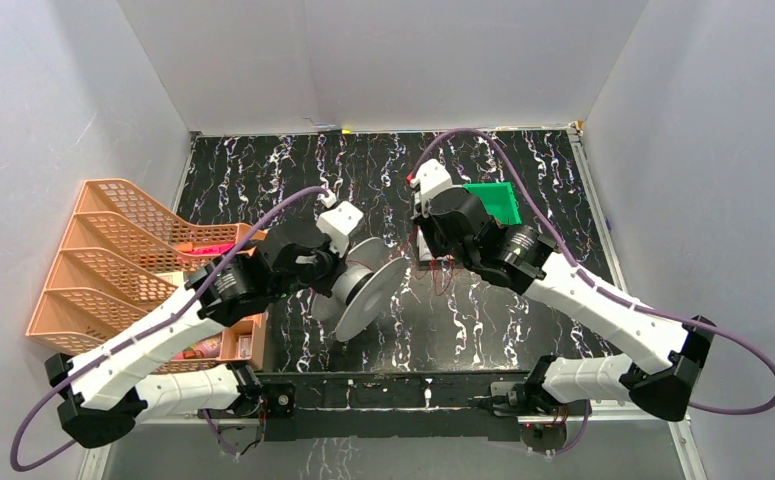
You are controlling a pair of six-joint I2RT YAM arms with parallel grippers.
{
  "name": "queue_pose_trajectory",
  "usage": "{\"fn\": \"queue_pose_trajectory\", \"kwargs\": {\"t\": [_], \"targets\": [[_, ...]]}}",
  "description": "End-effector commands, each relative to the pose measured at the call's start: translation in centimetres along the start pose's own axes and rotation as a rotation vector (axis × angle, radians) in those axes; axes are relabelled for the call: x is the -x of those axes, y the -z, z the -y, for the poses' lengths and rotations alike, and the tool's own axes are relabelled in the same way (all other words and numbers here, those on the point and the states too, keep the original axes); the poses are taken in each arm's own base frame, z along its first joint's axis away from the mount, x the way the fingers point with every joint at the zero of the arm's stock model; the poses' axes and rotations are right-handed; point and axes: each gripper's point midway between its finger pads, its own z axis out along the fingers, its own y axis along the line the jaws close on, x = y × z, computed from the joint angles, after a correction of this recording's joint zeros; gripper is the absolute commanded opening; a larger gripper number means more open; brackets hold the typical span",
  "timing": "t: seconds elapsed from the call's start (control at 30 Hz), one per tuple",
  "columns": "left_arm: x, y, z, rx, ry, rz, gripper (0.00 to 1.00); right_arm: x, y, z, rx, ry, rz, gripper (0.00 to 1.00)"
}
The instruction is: Wrap the cables
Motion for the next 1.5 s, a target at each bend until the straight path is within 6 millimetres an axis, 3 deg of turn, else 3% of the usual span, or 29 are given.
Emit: {"fn": "queue_pose_trajectory", "kwargs": {"t": [0.0, 0.2, 0.5, 0.8, 1.03, 1.17, 1.47], "targets": [[1.9, 4.0, 1.7, -0.142, 0.025, 0.080, 0.00, -0.4, -1.5, 2.1, -0.017, -0.136, 0.052, 0.00], [3.9, 6.8, 2.5, -0.221, 0.055, 0.164, 0.00, -4.6, -3.7, 2.8, 0.007, -0.234, -0.014, 0.01], [7.5, 10.8, 3.1, -0.304, 0.122, 0.318, 0.00, -11.7, -6.3, 2.2, 0.020, -0.392, -0.102, 0.09], [10.9, 15.0, 3.1, -0.359, 0.179, 0.470, 0.00, -15.8, -8.2, 1.5, 0.004, -0.495, -0.148, 0.19], [13.0, 17.3, 1.2, -0.296, 0.234, 0.561, 0.00, -18.5, -8.8, 1.8, -0.058, -0.516, -0.206, 0.26], [13.6, 17.9, 0.3, -0.253, 0.256, 0.589, 0.00, -18.2, -8.2, 1.6, -0.040, -0.530, -0.200, 0.34], [14.2, 17.9, -0.7, -0.200, 0.289, 0.604, 0.00, -14.0, -4.8, -1.0, 0.193, -0.547, -0.085, 0.51]]}}
